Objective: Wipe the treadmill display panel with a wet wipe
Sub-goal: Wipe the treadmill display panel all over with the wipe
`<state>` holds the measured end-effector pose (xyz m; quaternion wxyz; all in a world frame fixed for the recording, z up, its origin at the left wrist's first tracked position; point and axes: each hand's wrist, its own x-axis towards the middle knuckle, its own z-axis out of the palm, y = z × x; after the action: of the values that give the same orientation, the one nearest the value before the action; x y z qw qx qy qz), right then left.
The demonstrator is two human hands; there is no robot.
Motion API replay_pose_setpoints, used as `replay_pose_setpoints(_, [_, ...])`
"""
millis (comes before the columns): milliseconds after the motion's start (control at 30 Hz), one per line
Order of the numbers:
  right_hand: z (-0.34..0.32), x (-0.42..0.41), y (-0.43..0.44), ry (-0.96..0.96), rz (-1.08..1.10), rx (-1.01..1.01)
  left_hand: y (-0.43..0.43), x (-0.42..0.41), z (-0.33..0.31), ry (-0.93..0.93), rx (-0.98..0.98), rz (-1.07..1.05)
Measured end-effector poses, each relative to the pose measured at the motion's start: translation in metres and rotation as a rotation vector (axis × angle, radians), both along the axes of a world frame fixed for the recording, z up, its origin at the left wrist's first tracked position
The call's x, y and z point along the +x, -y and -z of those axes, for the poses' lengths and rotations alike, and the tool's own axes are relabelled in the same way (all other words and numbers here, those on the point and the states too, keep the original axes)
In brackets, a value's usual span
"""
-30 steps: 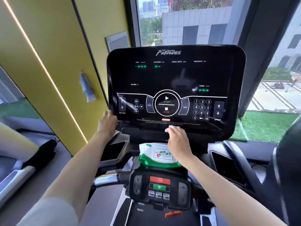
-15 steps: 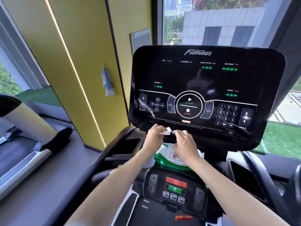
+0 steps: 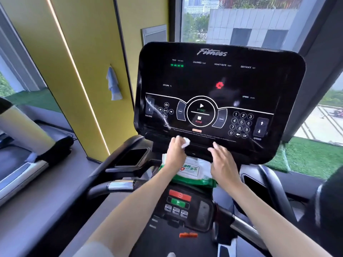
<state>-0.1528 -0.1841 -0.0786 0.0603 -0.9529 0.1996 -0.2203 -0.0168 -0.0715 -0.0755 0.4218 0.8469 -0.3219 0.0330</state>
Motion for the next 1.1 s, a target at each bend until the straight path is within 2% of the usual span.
replay_pose_setpoints(67, [-0.001, -0.002, 0.001, 0.003, 0.001, 0.0, -0.005, 0.001, -0.001, 0.036, -0.027, 0.069])
replay_pose_setpoints(133, [-0.001, -0.003, 0.001, 0.019, 0.013, 0.017, -0.023, 0.023, -0.005, 0.026, -0.084, -0.103])
replay_pose_setpoints(233, [-0.001, -0.009, -0.001, 0.048, 0.05, 0.017, -0.05, 0.062, -0.012, -0.103, -0.108, -0.406])
replay_pose_setpoints(300, [-0.003, -0.018, 0.001, 0.055, 0.046, 0.018, -0.046, 0.065, -0.014, -0.185, -0.12, -0.462])
replay_pose_setpoints(467, [-0.001, -0.043, 0.019, 0.143, 0.15, 0.09, 0.016, -0.006, -0.013, -0.273, -0.105, -0.402])
replay_pose_setpoints(567, [0.001, -0.05, 0.026, 0.199, 0.219, 0.159, 0.049, -0.061, -0.007, -0.262, -0.035, -0.135])
replay_pose_setpoints(633, [0.0, -0.052, 0.028, 0.22, 0.216, 0.147, 0.051, -0.068, -0.008, -0.24, 0.011, 0.09])
replay_pose_setpoints(667, [-0.001, -0.052, 0.029, 0.231, 0.208, 0.135, 0.044, -0.058, -0.013, -0.22, 0.019, 0.118])
replay_pose_setpoints(700, [-0.002, -0.05, 0.029, 0.24, 0.206, 0.132, 0.035, -0.043, -0.019, -0.208, 0.02, 0.063])
replay_pose_setpoints(800, [-0.001, -0.045, 0.029, 0.276, 0.243, 0.168, 0.0, 0.013, -0.03, -0.248, -0.017, -0.33])
replay_pose_setpoints(867, [0.0, -0.045, 0.03, 0.293, 0.23, 0.205, -0.006, 0.027, -0.028, -0.274, -0.019, -0.468])
replay_pose_setpoints(1000, [0.002, -0.053, 0.039, 0.333, 0.117, 0.26, 0.036, -0.022, -0.018, -0.3, -0.049, -0.443])
replay_pose_setpoints(1100, [-0.002, -0.056, 0.039, 0.398, 0.148, 0.352, 0.068, -0.071, -0.01, -0.275, -0.098, -0.3])
